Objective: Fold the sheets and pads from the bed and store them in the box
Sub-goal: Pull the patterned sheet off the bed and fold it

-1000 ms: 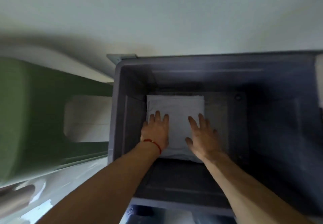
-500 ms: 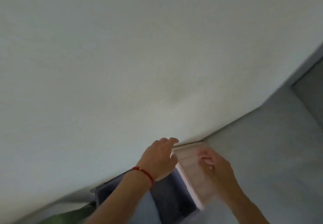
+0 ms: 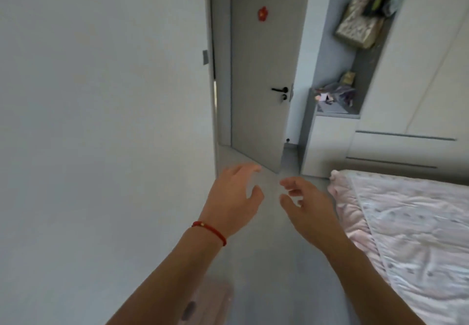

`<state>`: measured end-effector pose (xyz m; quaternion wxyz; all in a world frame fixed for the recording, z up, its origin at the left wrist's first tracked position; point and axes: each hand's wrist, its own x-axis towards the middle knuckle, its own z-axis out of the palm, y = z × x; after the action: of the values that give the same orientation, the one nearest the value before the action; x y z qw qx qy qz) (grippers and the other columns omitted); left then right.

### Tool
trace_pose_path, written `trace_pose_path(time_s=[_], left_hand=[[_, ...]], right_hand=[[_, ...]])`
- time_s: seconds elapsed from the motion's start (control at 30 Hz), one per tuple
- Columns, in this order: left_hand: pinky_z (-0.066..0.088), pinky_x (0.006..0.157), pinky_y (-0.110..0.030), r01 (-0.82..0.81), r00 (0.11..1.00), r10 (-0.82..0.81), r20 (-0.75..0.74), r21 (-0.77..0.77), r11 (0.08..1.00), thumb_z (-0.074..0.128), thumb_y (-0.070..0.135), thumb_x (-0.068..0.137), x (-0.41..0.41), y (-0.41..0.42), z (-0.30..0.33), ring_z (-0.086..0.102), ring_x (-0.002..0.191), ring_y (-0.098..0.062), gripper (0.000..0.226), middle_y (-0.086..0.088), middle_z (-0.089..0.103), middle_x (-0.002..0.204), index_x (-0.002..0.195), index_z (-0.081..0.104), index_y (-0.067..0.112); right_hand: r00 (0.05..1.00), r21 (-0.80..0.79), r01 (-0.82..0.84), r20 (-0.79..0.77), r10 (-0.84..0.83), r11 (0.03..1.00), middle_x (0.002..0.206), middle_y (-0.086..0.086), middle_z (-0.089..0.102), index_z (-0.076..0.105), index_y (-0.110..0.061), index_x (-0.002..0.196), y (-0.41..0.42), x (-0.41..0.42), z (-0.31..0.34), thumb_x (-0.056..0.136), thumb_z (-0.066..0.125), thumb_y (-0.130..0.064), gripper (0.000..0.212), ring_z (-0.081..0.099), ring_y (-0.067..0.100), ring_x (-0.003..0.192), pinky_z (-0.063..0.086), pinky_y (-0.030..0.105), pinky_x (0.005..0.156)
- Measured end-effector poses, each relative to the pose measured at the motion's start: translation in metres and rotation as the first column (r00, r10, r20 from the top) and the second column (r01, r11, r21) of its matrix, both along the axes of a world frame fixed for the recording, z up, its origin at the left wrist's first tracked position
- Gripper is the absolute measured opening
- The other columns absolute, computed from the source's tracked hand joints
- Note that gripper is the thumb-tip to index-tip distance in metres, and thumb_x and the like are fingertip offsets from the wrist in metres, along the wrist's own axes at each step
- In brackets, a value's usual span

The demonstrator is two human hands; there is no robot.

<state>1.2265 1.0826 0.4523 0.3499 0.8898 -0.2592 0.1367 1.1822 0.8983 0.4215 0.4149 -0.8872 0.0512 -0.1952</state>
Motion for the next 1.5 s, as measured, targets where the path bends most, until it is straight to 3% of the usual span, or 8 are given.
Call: trace_pose_path(time_s=[0.17,0.33,0.5,0.83,1.0,1.1,1.27,1.5], left_hand=[[0.035,0.103,-0.017,0.199,0.978,-0.201,-0.050,-0.048,0.979,0.060,0.023,0.086,0.038,-0.146,-0.009,0.055,0.119,-0.010,0.041,0.007,0.064,0.125,0.126,0.065,0.023],[0.051,0.091,-0.021,0.316,0.846,-0.415,-0.336,-0.311,0.896,0.061,0.027,0.082,0.062,-0.296,-0.030,0.065,0.098,0.005,0.022,0.026,0.070,0.099,0.095,0.067,0.044],[0.054,0.092,-0.029,0.338,0.702,-0.512,-0.494,-0.402,0.851,0.066,0.019,0.093,0.109,-0.396,-0.059,0.069,0.100,-0.001,0.020,0.014,0.074,0.108,0.106,0.072,0.033],[0.040,0.101,-0.023,0.712,0.689,-0.671,-0.276,0.081,0.697,0.062,0.016,0.090,0.329,-0.539,-0.113,0.057,0.119,-0.010,0.034,0.010,0.064,0.125,0.123,0.064,0.027],[0.043,0.094,-0.024,0.784,0.607,-0.736,-0.299,0.077,0.615,0.058,0.008,0.089,0.453,-0.599,-0.109,0.056,0.112,-0.007,0.025,0.014,0.064,0.114,0.105,0.063,0.027],[0.040,0.090,-0.014,0.804,0.571,-0.734,-0.367,0.069,0.591,0.058,0.009,0.091,0.509,-0.642,-0.106,0.054,0.116,-0.004,0.030,0.013,0.063,0.126,0.115,0.066,0.025],[0.043,0.110,-0.031,0.877,0.460,-0.780,-0.424,0.082,0.473,0.061,0.015,0.092,0.597,-0.743,-0.109,0.043,0.139,-0.008,0.043,0.010,0.044,0.154,0.135,0.062,0.024],[0.041,0.106,-0.024,0.903,0.406,-0.756,-0.513,0.097,0.419,0.060,0.017,0.096,0.705,-0.911,-0.100,0.047,0.131,-0.008,0.043,0.009,0.052,0.141,0.138,0.055,0.026]], right_hand=[[0.981,0.088,0.194,0.011,-0.196,0.977,0.110,-0.006,0.070,0.068,-0.020,0.117,-0.124,0.005,-0.010,0.092,0.070,-0.016,0.026,0.066,0.013,0.097,0.051,0.029,0.091],[0.932,0.135,0.361,-0.091,-0.351,0.923,0.108,-0.008,0.071,0.068,-0.022,0.116,-0.245,0.002,-0.033,0.093,0.067,-0.019,0.023,0.067,0.008,0.096,0.054,0.033,0.092],[0.872,0.150,0.487,-0.136,-0.470,0.860,0.106,-0.014,0.071,0.068,-0.025,0.116,-0.328,0.022,-0.053,0.096,0.063,-0.021,0.021,0.063,-0.007,0.093,0.046,0.005,0.077],[0.733,0.078,0.670,-0.225,-0.642,0.738,0.105,-0.011,0.069,0.068,-0.021,0.117,-0.455,0.196,-0.089,0.098,0.063,-0.022,0.019,0.063,0.000,0.092,0.047,0.016,0.084],[0.621,0.087,0.777,-0.262,-0.738,0.623,0.102,-0.016,0.069,0.069,-0.025,0.113,-0.501,0.295,-0.099,0.096,0.066,-0.019,0.018,0.064,-0.005,0.093,0.048,0.007,0.078],[0.577,0.100,0.813,-0.272,-0.770,0.573,0.102,-0.019,0.068,0.068,-0.025,0.114,-0.530,0.354,-0.107,0.097,0.064,-0.020,0.018,0.062,-0.008,0.092,0.042,0.000,0.072],[0.534,0.160,0.846,-0.271,-0.801,0.509,0.106,-0.018,0.068,0.068,-0.024,0.118,-0.612,0.458,-0.134,0.100,0.061,-0.021,0.020,0.061,-0.007,0.094,0.043,0.002,0.073],[0.435,0.265,0.890,-0.252,-0.864,0.371,0.109,-0.014,0.072,0.069,-0.021,0.117,-0.768,0.568,-0.138,0.100,0.059,-0.021,0.020,0.066,-0.003,0.092,0.048,0.006,0.070]])
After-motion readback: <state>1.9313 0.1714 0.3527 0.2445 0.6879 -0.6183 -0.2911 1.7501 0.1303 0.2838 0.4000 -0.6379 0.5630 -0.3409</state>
